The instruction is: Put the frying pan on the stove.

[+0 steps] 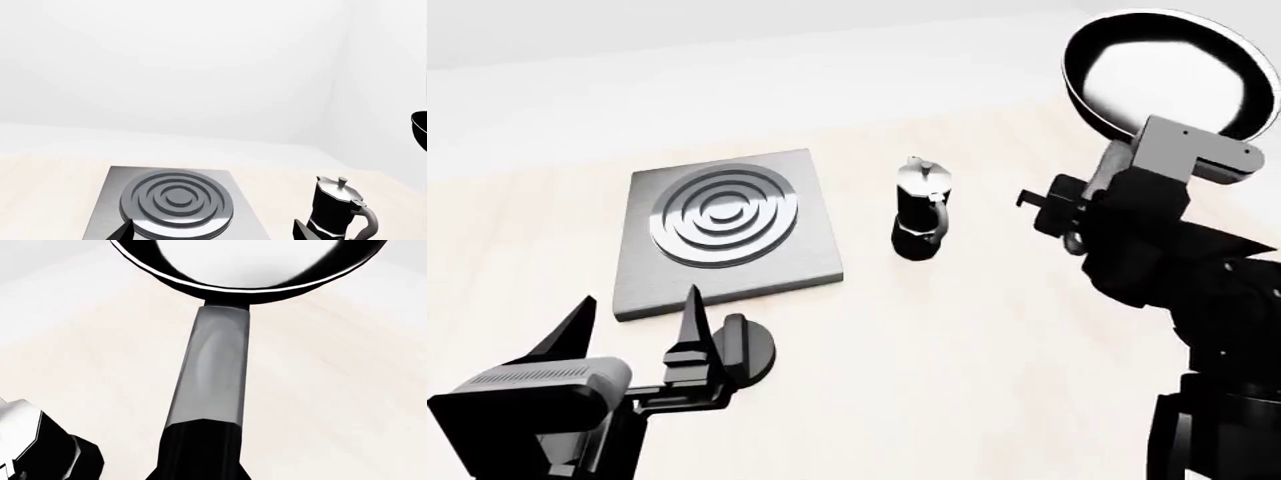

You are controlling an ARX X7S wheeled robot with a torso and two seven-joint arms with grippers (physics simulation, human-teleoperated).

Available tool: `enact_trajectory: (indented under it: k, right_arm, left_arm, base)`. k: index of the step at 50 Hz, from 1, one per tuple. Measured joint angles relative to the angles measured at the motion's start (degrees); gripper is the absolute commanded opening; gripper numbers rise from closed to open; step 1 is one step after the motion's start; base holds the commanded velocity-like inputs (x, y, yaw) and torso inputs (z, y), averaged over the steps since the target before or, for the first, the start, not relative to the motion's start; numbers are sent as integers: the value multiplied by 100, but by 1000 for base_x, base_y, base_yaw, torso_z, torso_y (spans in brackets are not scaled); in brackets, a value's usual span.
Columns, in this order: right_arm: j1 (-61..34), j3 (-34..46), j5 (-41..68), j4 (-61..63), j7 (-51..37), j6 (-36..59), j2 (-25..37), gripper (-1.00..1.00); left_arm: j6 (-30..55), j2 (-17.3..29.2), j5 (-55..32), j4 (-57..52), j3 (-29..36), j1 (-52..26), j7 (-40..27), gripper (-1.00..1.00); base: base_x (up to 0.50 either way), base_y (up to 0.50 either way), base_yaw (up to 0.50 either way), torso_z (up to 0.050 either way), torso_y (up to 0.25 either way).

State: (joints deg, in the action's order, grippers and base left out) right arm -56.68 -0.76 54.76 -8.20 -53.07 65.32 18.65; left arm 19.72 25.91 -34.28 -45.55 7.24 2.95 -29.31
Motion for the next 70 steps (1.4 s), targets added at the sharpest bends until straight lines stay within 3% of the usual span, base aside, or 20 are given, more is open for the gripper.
enact_trajectory:
  k: [23,48,70]
  right_arm:
    - [-795,1116,429,34,1108,725,-57,-100]
    - [-1322,2249,519,-429,2612,380,-623,-100]
    - [-1252,2888,572,-688,3090,387,-921,-100]
  left_arm:
    - [3,63,-26,-118,13,19,-71,100]
    - [-32,140,-180,-179,-102,17,-139,100]
    - [-54,203,-300,-210,-187,20,-203,100]
  base:
    - [0,0,0,0,2]
    - [0,0,0,0,2]
    - [0,0,0,0,2]
